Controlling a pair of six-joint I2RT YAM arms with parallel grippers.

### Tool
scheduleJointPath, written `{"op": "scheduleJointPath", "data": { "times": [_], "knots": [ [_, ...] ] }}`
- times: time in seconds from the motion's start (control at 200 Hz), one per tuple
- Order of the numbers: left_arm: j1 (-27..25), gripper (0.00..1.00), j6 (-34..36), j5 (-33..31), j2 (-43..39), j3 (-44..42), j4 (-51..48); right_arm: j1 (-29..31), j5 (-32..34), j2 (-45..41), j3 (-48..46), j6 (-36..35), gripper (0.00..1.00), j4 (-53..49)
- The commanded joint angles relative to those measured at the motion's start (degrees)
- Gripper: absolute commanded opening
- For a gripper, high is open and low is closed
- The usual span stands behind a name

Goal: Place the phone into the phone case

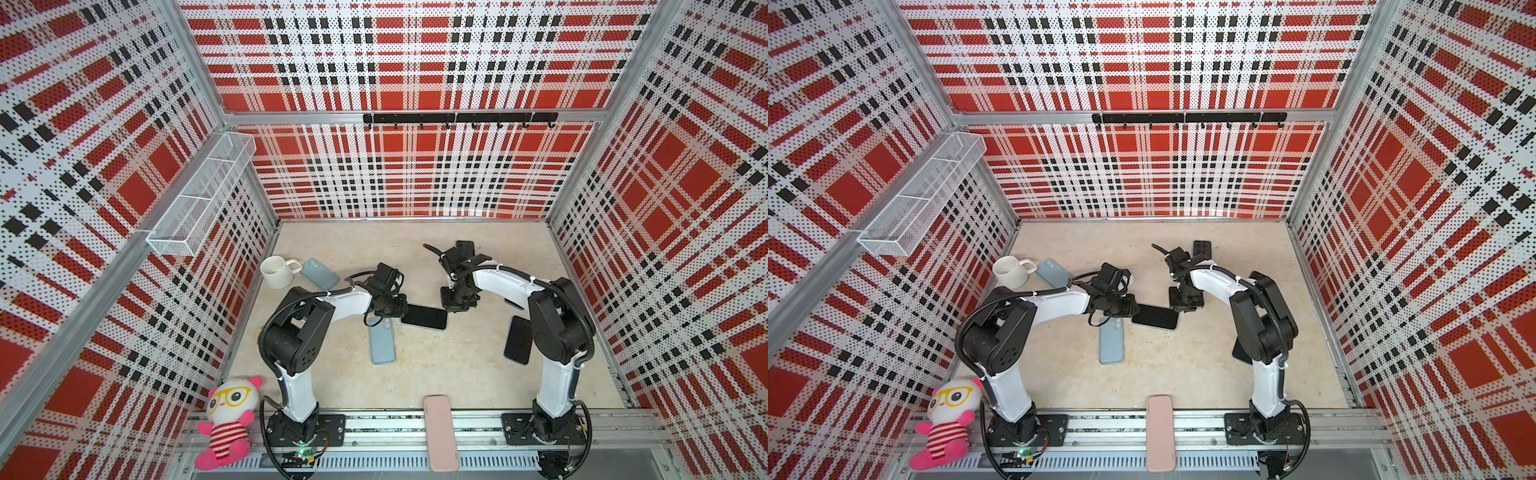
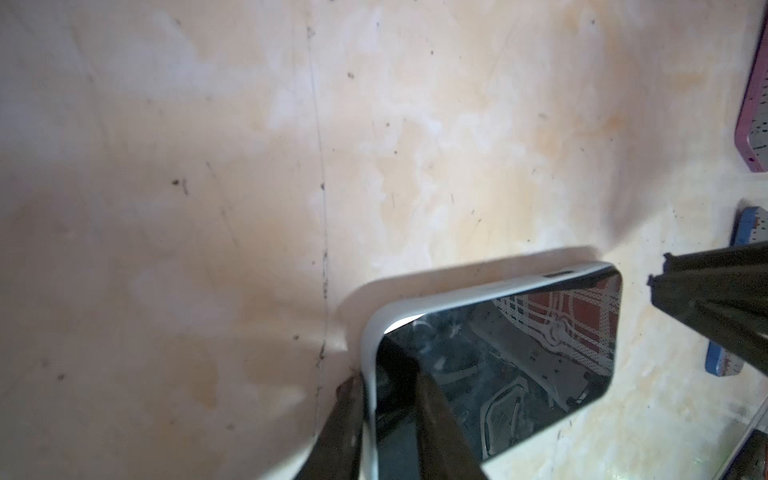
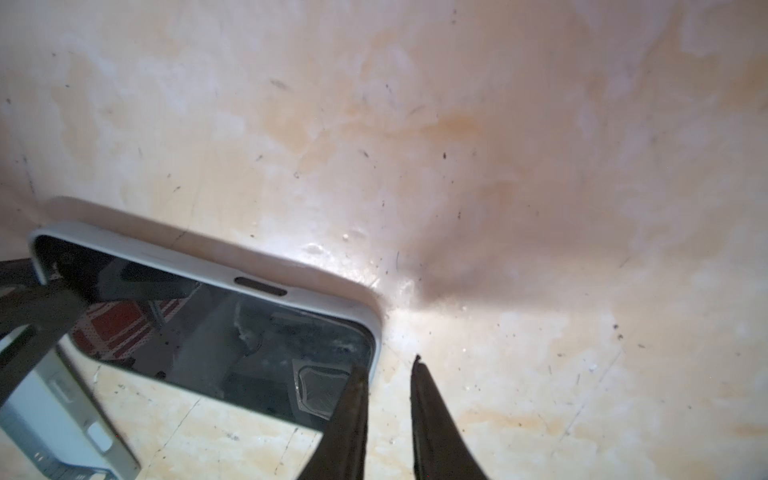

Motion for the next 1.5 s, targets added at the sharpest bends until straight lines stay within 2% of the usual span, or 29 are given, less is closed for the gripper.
{"op": "scheduleJointPath", "data": {
  "times": [0.0,0.646,0.827,0.922,0.972,1.042,1.137,1.248,1.493],
  "knots": [
    [-0.4,0.25,0.1,1.2,2.7,0.1,-1.2,0.0,-1.2,2.1,0.7,-1.3,0.21,-0.5],
    [-1.2,0.16,0.0,1.4,4.5,0.3,-1.3,1.6,-4.9,8.5,-5.3,-0.9,0.14,5.7],
    [-1.4,0.15,0.0,1.4,5.0,0.4,-1.4,1.6,-3.6,5.5,-3.4,-1.9,0.13,4.2],
    [-1.5,0.15,0.1,1.0,5.0,0.4,-1.5,0.3,-2.0,1.1,-1.7,-2.9,0.18,2.5],
    [-1.4,0.15,0.1,0.9,4.9,0.5,-1.6,-0.5,-3.2,-0.5,-1.6,-3.1,0.24,2.6],
    [-1.4,0.15,0.1,0.9,4.9,0.5,-1.6,-1.3,-5.4,-0.8,-1.6,-3.3,0.32,2.5],
    [-1.5,0.15,0.1,0.8,5.0,0.6,-1.6,-1.3,-6.4,0.5,-1.7,-4.0,0.34,3.0],
    [-1.6,0.15,0.2,0.6,5.2,0.6,-1.7,-1.3,-9.9,2.0,-2.3,-3.7,0.3,5.2],
    [-1.6,0.15,0.1,0.7,5.6,0.8,-1.8,-0.9,-7.5,1.2,-2.9,-3.6,0.2,3.9]
  ]
}}
